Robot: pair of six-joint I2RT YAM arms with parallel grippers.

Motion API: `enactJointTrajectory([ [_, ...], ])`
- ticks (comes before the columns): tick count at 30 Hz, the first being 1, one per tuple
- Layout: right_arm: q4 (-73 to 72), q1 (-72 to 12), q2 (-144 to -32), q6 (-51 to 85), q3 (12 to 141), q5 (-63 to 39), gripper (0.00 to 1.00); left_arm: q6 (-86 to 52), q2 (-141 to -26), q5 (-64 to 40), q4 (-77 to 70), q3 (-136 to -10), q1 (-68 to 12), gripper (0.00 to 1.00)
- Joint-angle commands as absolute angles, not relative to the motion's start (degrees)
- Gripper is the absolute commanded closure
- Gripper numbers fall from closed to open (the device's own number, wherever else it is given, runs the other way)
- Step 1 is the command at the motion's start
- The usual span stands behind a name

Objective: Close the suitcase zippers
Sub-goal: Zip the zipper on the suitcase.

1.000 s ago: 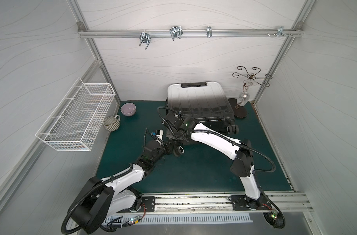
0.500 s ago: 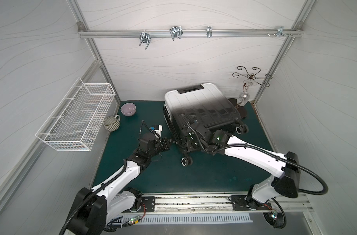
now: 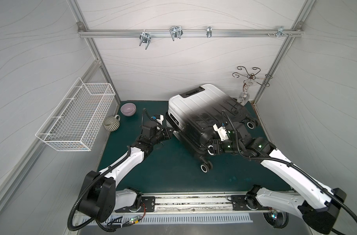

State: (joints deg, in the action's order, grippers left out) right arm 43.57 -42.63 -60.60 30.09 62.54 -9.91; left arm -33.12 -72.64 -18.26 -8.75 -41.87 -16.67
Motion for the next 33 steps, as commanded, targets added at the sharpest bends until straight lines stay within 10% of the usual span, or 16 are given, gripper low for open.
enactJointTrajectory([
  [1, 57.9, -40.0, -56.5, 32.8, 63.9, -7.2, 1.00, -29.9, -74.3, 3.8, -4.2, -42.8, -7.9, 1.00],
  [17, 65.3, -12.1, -50.0, 26.4, 67.3, -2.0, 1.00, -32.9, -73.9, 4.9, -2.4, -39.8, 2.2, 1.00],
  [33, 47.9, -1.5, -57.9, 31.6, 55.2, -0.6, 1.00, -30.6, -47.0, 14.3, 17.8, -34.9, -13.8, 1.00],
])
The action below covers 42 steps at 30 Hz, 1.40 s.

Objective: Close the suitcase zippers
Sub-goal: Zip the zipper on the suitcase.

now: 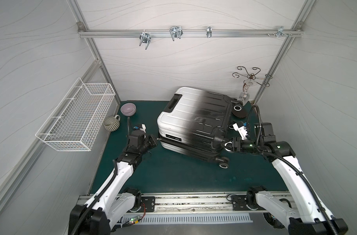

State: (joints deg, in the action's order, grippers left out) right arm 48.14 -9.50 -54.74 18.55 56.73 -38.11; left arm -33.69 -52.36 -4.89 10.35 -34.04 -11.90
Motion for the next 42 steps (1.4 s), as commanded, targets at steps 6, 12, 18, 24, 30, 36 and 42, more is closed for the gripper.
enactJointTrajectory([
  [6, 38.8, -0.3, -72.2, 34.3, 61.6, 4.8, 1.00, -31.1, -43.5, 22.2, 22.8, -34.0, -29.7, 1.00],
  [12, 35.1, -0.3, -86.7, 33.8, 71.7, 7.4, 0.98, -31.6, -47.2, 32.1, 22.1, -33.9, -49.5, 1.00],
  [18, 41.1, -6.0, -96.5, 28.3, 85.4, 9.7, 0.60, -25.2, -61.6, 35.6, 14.5, -42.0, -67.6, 1.00],
  [24, 42.1, -11.4, -92.0, 26.3, 83.6, 8.9, 0.44, -18.6, -75.0, 26.3, 13.3, -56.0, -72.0, 0.78],
  [30, 38.8, -13.2, -82.4, 31.5, 71.4, 0.5, 0.42, -16.5, -73.4, 17.0, 27.6, -66.2, -68.3, 0.40],
  [36, 39.9, -17.2, -71.1, 36.6, 60.2, -0.3, 0.41, -26.9, -61.6, 10.9, 44.1, -68.8, -55.8, 0.40],
  [42, 41.8, -22.2, -60.8, 42.6, 53.0, 0.3, 0.41, -33.6, -55.0, 0.6, 54.6, -64.8, -27.4, 0.41],
])
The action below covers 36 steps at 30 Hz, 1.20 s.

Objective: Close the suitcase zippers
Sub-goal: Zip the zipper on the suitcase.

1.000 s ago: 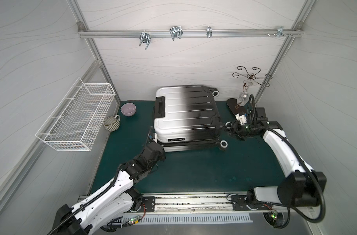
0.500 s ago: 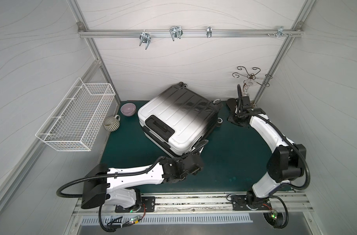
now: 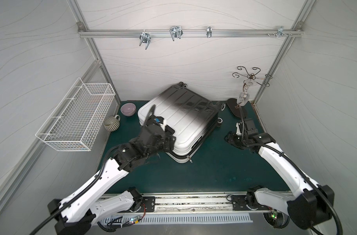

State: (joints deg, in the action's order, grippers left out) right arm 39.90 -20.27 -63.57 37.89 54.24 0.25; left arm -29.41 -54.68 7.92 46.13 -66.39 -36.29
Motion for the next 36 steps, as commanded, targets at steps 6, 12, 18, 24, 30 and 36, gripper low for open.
enactJointTrajectory([
  [6, 37.4, -32.5, -58.1, 45.4, 49.1, 2.5, 0.41, -37.9, -58.9, -27.7, 33.6, -52.0, -4.0, 0.36],
  [12, 35.3, -38.5, -59.7, 46.8, 46.3, 3.4, 0.41, -41.2, -66.7, -31.1, 22.5, -47.5, -3.2, 0.34],
  [18, 35.6, -42.4, -60.6, 46.7, 46.2, 5.6, 0.42, -42.5, -68.1, -28.2, 20.2, -46.1, -3.2, 0.37],
  [24, 27.6, -49.1, -58.5, 40.6, 42.0, 3.8, 0.47, -43.0, -74.1, -28.5, 18.9, -45.7, -3.2, 0.64],
  [30, 20.3, -56.0, -57.6, 23.7, 36.3, -0.1, 0.36, -44.4, -74.8, -31.6, 17.5, -47.8, -3.2, 1.00],
  [36, 18.9, -56.2, -64.7, 6.2, 41.0, 3.0, 0.35, -43.0, -69.7, -28.7, 26.4, -57.0, -7.4, 1.00],
])
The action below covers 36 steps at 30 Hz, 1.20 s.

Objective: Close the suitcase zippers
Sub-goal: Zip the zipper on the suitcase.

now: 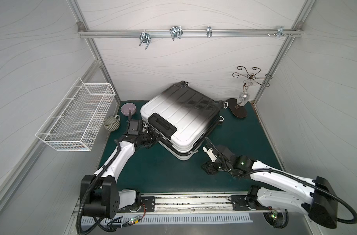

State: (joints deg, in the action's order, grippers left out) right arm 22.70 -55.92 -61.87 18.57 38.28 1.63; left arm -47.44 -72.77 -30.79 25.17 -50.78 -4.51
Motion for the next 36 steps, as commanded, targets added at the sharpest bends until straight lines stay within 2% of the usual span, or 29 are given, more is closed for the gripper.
enactJointTrajectory([
  [1, 18.4, -56.3, -65.9, 4.6, 41.9, 3.5, 0.35, -43.2, -69.5, -28.7, 26.9, -57.5, -8.0, 1.00],
  [8, 14.0, -55.7, -71.1, -0.7, 45.9, 3.0, 0.35, -42.8, -68.3, -27.4, 29.0, -61.2, -9.5, 1.00],
  [13, 9.0, -55.0, -76.5, -0.6, 46.1, 2.0, 0.40, -43.9, -69.5, -28.9, 27.5, -61.1, -9.6, 1.00],
  [23, -11.0, -57.2, -75.3, 11.5, 36.6, 5.9, 0.48, -46.1, -69.0, -27.7, 26.8, -60.9, -10.4, 1.00],
  [27, -12.1, -57.7, -76.6, 10.8, 37.0, 6.0, 0.50, -46.1, -69.6, -27.4, 26.9, -61.1, -10.6, 1.00],
  [29, -11.3, -57.7, -77.6, 10.6, 38.1, 4.6, 0.55, -46.5, -69.6, -27.1, 26.6, -61.5, -10.6, 1.00],
  [31, -10.6, -57.7, -77.3, 13.0, 38.4, 2.9, 0.60, -46.8, -69.5, -26.9, 26.6, -62.1, -10.7, 1.00],
  [36, -11.5, -57.7, -77.4, 20.1, 37.0, 3.5, 0.63, -47.3, -69.3, -26.5, 26.0, -62.3, -11.0, 1.00],
])
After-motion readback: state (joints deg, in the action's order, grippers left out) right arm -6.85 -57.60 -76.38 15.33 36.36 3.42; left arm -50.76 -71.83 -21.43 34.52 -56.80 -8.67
